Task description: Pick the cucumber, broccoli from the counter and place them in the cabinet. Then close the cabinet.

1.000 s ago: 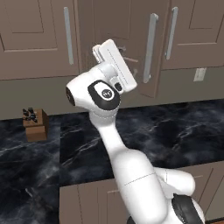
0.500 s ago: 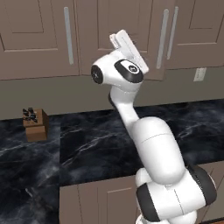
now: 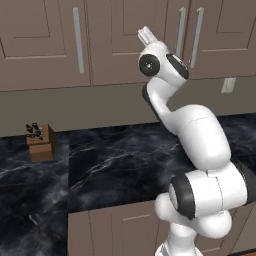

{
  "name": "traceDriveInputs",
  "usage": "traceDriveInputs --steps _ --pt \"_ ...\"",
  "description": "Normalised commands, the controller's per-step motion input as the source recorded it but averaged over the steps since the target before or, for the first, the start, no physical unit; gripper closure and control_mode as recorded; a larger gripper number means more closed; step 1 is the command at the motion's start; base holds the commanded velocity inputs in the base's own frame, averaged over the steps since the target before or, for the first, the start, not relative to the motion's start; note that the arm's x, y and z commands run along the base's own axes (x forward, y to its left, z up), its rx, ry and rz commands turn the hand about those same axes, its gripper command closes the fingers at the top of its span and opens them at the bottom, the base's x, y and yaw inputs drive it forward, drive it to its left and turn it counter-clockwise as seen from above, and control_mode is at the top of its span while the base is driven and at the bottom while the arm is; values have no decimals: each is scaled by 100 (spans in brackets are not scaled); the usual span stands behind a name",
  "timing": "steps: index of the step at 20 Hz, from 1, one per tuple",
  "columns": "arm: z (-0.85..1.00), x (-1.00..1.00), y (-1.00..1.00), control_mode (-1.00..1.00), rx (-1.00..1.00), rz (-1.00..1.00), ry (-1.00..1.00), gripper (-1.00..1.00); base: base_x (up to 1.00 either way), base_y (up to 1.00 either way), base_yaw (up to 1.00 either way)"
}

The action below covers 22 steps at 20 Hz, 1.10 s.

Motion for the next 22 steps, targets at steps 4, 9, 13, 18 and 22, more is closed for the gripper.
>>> traceDriveInputs --steps 4,9,13,18,22 --pt "-22 75 -90 -100 4 36 13 -100 0 0 0" --pt "-25 8 -51 -100 0 39 7 -100 0 0 0" --pt "9 -100 -1 -100 0 31 4 -100 0 0 0" --pt "54 -100 1 -100 0 17 8 -100 0 0 0" --pt "73 -100 0 -100 0 5 11 -100 0 0 0"
